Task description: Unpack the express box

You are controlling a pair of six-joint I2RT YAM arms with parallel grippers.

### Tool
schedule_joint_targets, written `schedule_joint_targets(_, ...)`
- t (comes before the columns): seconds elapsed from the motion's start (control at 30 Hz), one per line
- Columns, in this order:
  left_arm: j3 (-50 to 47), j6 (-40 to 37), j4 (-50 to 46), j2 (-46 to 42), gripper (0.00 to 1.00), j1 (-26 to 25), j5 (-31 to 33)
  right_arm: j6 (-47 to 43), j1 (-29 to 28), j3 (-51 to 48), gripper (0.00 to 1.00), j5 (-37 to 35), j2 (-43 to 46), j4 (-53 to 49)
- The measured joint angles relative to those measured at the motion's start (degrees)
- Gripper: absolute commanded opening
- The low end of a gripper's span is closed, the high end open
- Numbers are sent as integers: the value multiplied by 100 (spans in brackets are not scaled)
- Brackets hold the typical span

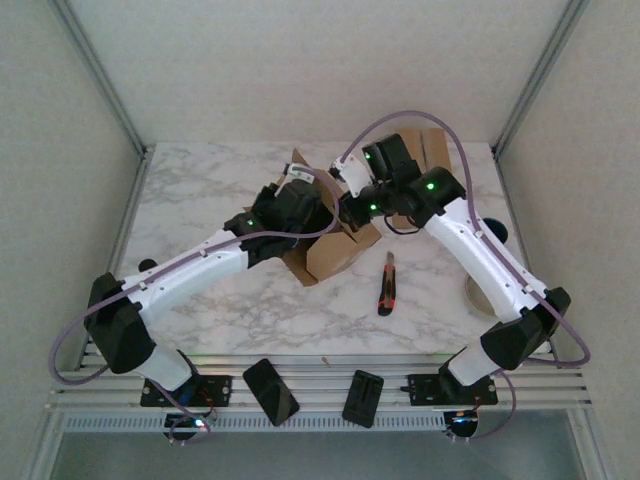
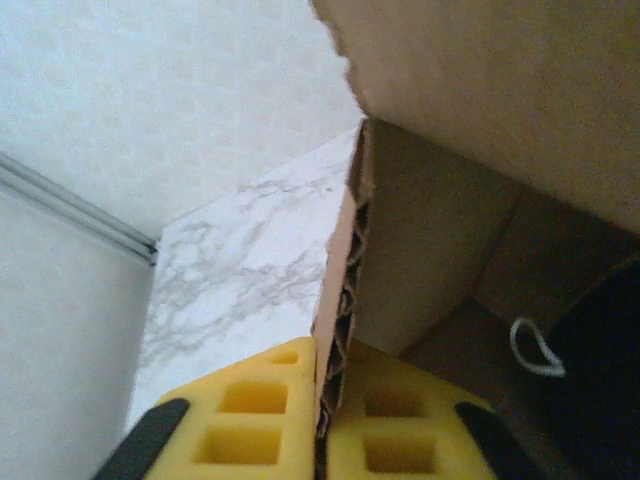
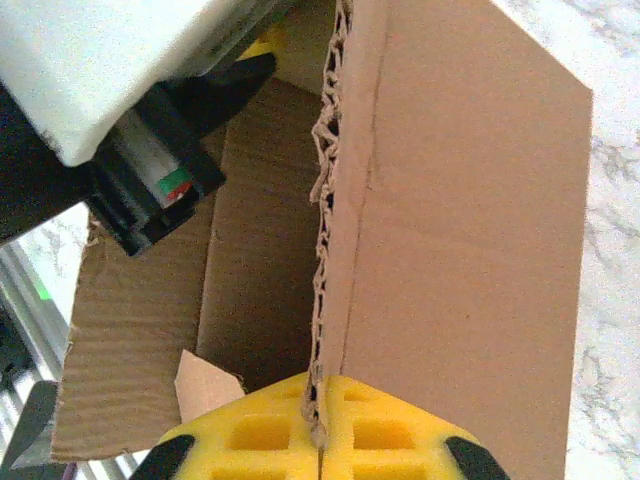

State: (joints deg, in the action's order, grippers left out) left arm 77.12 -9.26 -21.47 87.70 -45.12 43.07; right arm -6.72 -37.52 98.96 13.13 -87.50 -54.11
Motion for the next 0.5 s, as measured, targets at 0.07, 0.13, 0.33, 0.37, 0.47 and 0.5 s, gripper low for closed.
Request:
schedule_joint_targets(0.07, 0, 2, -74, -57, 0, 2, -20, -15, 26, -81, 0, 7, 37, 42)
schedule_joint_targets(0.13, 0, 0, -203, -153, 0, 24, -87, -17, 26, -170, 0, 22, 76, 136)
schedule_joint_targets(0.33, 2, 105, -588, -442, 0, 116, -470, 2, 26, -267, 35, 44, 129, 293)
schedule_joint_targets(0.37, 7, 142, -627, -450, 0, 136, -533, 13, 26, -269, 43, 42, 127, 282)
schedule_joint_targets(0.47, 44, 310, -824, -450, 0, 164, -798, 4, 11, -273, 66, 0, 151, 240)
schedule_joint_targets(0.5, 50, 356, -894, -450, 0, 164, -887, -7, -7, -284, 71, -46, 192, 229)
